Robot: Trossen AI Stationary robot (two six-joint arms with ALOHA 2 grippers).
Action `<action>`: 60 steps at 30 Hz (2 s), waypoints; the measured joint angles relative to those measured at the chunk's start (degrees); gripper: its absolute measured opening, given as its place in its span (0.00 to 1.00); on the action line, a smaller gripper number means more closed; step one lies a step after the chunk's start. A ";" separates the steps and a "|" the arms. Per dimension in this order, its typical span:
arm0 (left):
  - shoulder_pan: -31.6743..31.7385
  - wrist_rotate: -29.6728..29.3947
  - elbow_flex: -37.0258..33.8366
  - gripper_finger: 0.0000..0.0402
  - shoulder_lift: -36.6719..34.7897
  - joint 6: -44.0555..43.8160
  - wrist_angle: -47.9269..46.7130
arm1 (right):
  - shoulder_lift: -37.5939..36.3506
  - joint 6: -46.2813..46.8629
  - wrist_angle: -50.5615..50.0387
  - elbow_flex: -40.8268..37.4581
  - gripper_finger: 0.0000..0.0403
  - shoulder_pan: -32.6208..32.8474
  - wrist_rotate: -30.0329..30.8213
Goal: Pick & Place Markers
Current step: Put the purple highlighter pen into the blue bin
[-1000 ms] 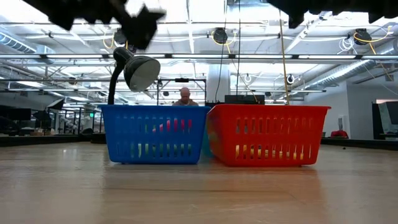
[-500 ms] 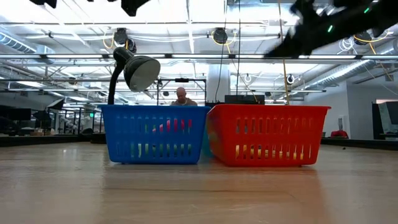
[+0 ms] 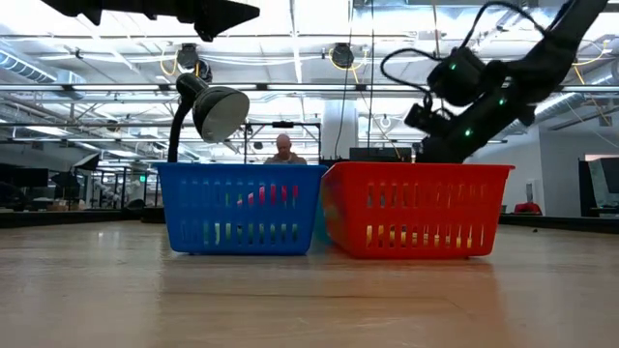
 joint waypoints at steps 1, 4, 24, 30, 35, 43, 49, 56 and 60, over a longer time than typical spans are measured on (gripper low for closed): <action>0.00 0.00 0.00 0.77 0.00 -0.06 -0.41 | 1.40 -0.05 1.40 0.00 0.40 -0.10 -1.32; 0.00 0.04 0.00 0.78 0.02 -0.20 -1.54 | 4.94 -0.16 3.38 0.12 0.40 0.15 -2.23; -0.04 0.13 -0.01 0.77 0.02 -1.62 -3.12 | 9.05 -1.45 -1.64 0.35 0.33 0.31 -1.84; -0.05 0.13 0.00 0.76 0.02 -1.78 -3.53 | 9.05 -2.25 -0.76 0.35 0.27 0.36 -1.89; -0.04 0.13 -0.01 0.77 0.02 -1.96 -3.92 | 9.05 -0.03 0.39 0.35 0.27 0.38 -1.89; -0.04 0.13 0.00 0.75 0.02 -1.95 -3.92 | 9.05 2.22 2.47 0.35 0.36 0.45 -0.05; -0.04 0.11 0.00 0.76 0.02 -1.93 -3.90 | 10.04 2.85 3.81 0.35 0.42 0.79 0.88; -0.04 0.11 -0.01 0.75 0.02 -1.92 -3.90 | 17.78 1.49 7.40 2.96 0.42 0.76 1.54; -0.04 0.11 0.00 0.75 0.02 -1.92 -4.25 | 21.15 1.19 6.98 5.10 0.38 0.25 1.23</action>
